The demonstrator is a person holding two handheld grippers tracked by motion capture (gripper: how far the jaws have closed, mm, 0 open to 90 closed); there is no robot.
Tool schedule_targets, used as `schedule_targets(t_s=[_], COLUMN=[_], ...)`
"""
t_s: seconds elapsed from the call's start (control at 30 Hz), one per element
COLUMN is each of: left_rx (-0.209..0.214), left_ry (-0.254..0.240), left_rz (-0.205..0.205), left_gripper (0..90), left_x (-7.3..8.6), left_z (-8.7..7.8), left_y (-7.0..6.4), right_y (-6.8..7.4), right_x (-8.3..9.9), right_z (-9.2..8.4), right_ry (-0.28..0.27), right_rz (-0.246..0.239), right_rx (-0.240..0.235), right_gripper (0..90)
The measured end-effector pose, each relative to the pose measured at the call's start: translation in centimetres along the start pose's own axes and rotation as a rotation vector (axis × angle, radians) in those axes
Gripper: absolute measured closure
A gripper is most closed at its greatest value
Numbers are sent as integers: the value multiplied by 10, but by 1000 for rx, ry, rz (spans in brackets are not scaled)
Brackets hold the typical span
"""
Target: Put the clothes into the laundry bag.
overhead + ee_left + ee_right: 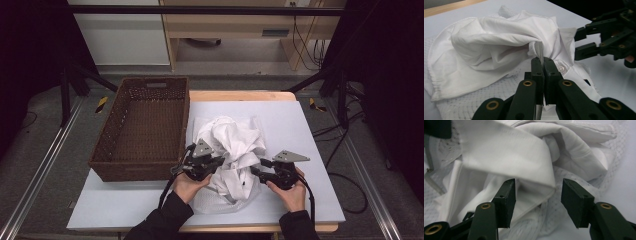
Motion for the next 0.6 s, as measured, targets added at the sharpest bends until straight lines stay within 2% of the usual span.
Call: schedule_targets(t_s=[0.07,0.1,0.13,0.17,0.2,0.3,0.4,0.5,0.57,0.6], left_rx=[-1,-2,-3,-3,-2,-3,-4,-7,-16,-37], left_ry=[2,0,-1,-1,-1,-2,-4,-7,-13,-11], left_rz=[0,-3,-5,-7,-11,-28,-30,-19,-2,13], left_gripper=[879,879,878,879,880,881,883,884,884,885], left_x=[0,0,0,0,0,-1,-6,-13,-18,-20], left_z=[0,-1,-2,-2,-3,-4,-6,-9,-11,-12], left_y=[0,1,1,2,3,4,3,-2,-6,-6], right_y=[1,2,3,4,7,20,45,69,79,82], right_x=[-4,-6,-8,-10,-12,-18,-23,-25,-24,-24], right_z=[4,2,-4,-10,-17,-39,-52,-46,-33,-25], right_ry=[-1,-26,-50,-71,-90,-148,-180,-167,-137,-123], right_rz=[-1,-10,-25,-21,-17,-46,-115,-174,-192,-199], right_rx=[-13,1,17,9,-6,-45,-87,-114,-121,-117], right_gripper=[590,726,811,858,877,886,885,884,885,885])
Point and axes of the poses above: each handheld gripper's, and its own axes: z roughly forward along the jaws, x roughly out of its underside, y roughly to its left, the point moved 6 cm from there along z, roughly forward along the jaws, and after that the axes turned 13 degrees about x, right-handed, at the moved point
